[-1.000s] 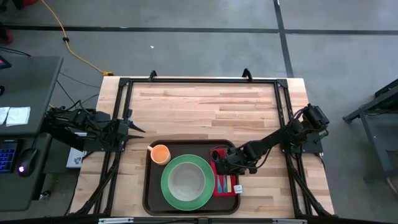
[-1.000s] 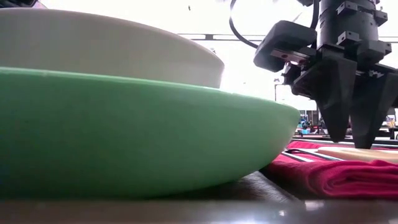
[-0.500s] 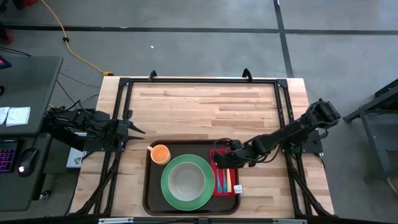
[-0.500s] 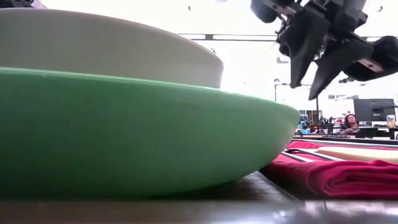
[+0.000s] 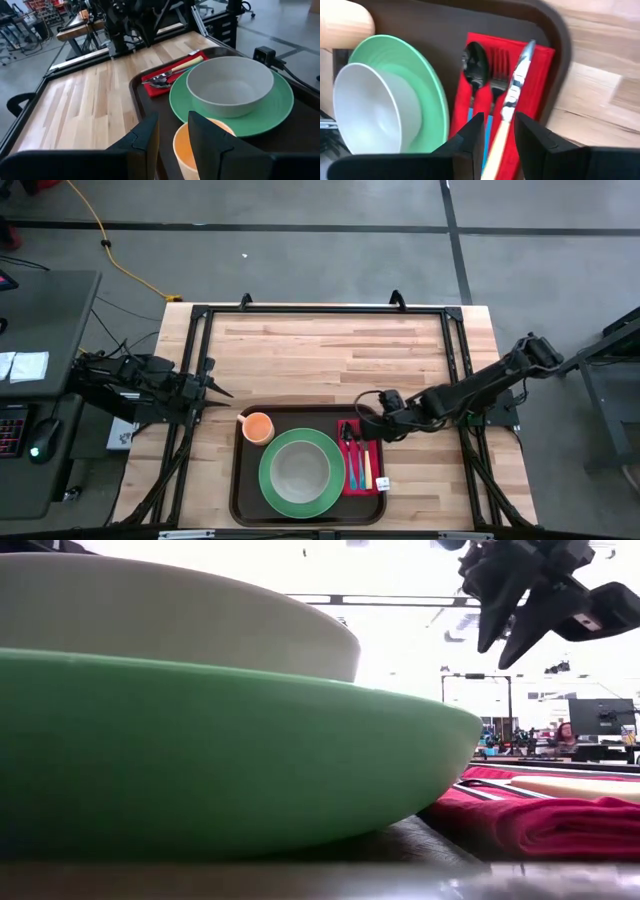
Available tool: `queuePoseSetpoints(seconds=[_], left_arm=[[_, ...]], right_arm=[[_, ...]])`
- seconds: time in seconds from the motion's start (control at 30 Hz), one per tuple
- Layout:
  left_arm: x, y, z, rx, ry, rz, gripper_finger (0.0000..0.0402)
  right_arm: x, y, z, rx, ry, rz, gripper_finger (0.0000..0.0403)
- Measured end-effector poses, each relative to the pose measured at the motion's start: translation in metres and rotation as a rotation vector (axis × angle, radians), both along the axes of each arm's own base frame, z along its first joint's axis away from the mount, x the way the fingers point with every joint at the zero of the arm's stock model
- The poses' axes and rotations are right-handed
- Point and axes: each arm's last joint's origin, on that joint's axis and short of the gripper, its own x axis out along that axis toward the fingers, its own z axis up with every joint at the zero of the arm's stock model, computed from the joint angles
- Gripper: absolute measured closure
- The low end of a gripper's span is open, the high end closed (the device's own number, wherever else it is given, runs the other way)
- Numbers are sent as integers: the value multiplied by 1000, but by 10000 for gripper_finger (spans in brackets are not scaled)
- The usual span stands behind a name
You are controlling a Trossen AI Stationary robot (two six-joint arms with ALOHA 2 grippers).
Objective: Set up tray
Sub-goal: Return to Home Position
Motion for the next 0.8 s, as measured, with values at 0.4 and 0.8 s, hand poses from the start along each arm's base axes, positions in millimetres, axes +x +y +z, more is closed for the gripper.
queuePoseSetpoints(seconds=[0.4, 0.8], left_arm=[[0, 0, 0, 0, -1, -1, 266], [0, -1, 0, 0, -1, -43, 266]], right_arm=[[-24, -13, 25, -98, -38, 28, 320], [-38, -23, 46, -264, -137, 86, 320]])
